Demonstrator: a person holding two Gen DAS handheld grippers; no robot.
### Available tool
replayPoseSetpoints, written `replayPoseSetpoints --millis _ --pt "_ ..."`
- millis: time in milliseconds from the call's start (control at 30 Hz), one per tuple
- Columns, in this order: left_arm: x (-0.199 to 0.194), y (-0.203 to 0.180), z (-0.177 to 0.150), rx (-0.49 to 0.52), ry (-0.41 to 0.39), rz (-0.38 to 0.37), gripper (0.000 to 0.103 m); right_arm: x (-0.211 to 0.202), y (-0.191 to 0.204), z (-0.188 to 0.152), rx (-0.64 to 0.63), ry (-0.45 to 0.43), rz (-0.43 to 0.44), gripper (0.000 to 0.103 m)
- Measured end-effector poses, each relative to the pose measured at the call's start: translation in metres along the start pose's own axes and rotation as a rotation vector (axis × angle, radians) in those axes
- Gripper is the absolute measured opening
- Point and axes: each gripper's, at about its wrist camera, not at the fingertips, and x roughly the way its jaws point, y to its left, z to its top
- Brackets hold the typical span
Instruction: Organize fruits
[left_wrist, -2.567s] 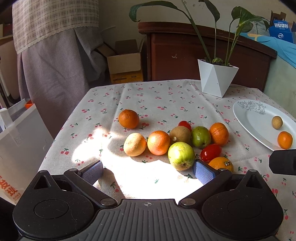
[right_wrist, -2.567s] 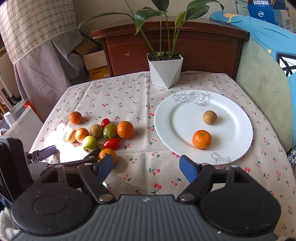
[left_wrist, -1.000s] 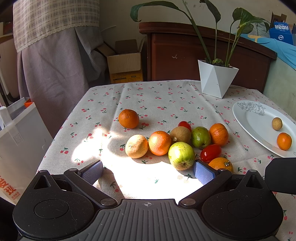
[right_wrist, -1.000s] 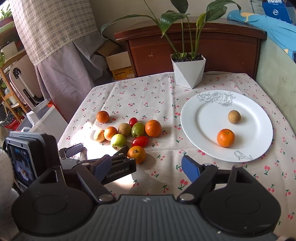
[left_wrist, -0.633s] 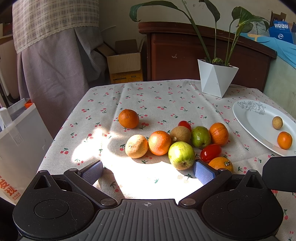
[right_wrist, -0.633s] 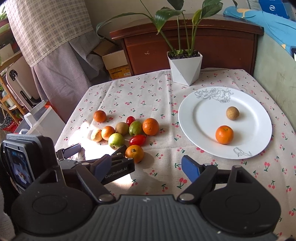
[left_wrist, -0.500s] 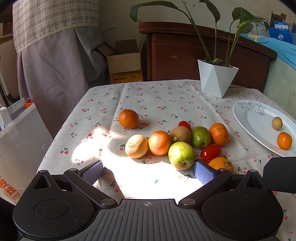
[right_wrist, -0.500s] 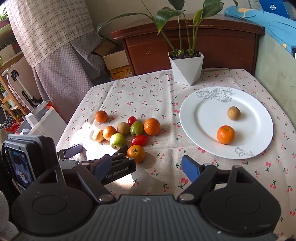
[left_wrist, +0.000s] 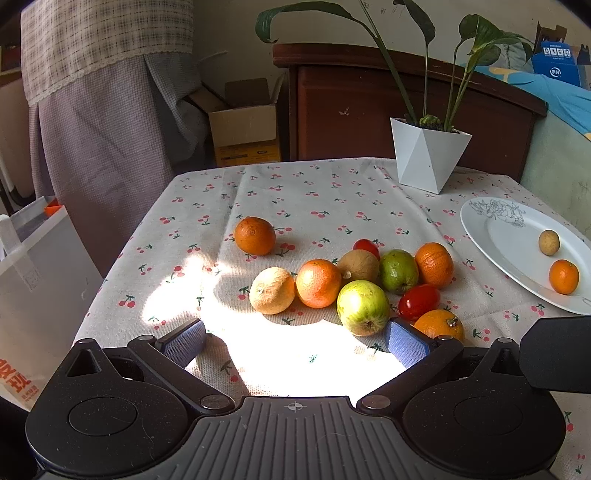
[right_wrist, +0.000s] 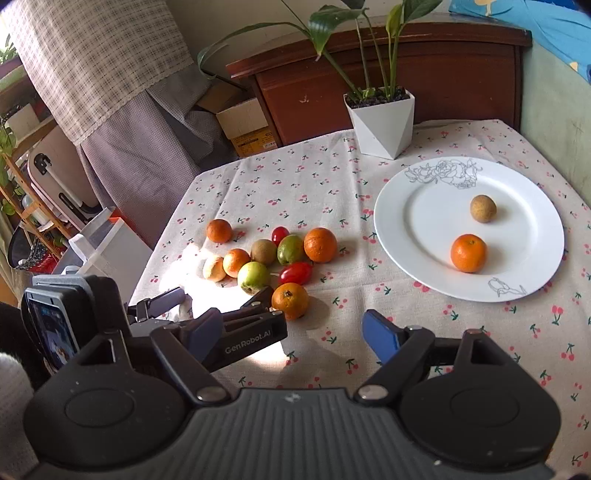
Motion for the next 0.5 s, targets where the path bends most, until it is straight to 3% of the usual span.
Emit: replayPoseSetpoints --millis 267,500 --pt "0.0000 -0.0005 -0.0001 0.004 0.000 0.002 0.103 -0.0025 0.0085 0.0011 -0.090 -0.009 -0.102 0.084" --pt "0.0000 -0.0006 -0.0001 0.005 0.000 0.003 0.103 -0.0032 0.0064 0.0011 -0.081 0.000 -0.102 0.084"
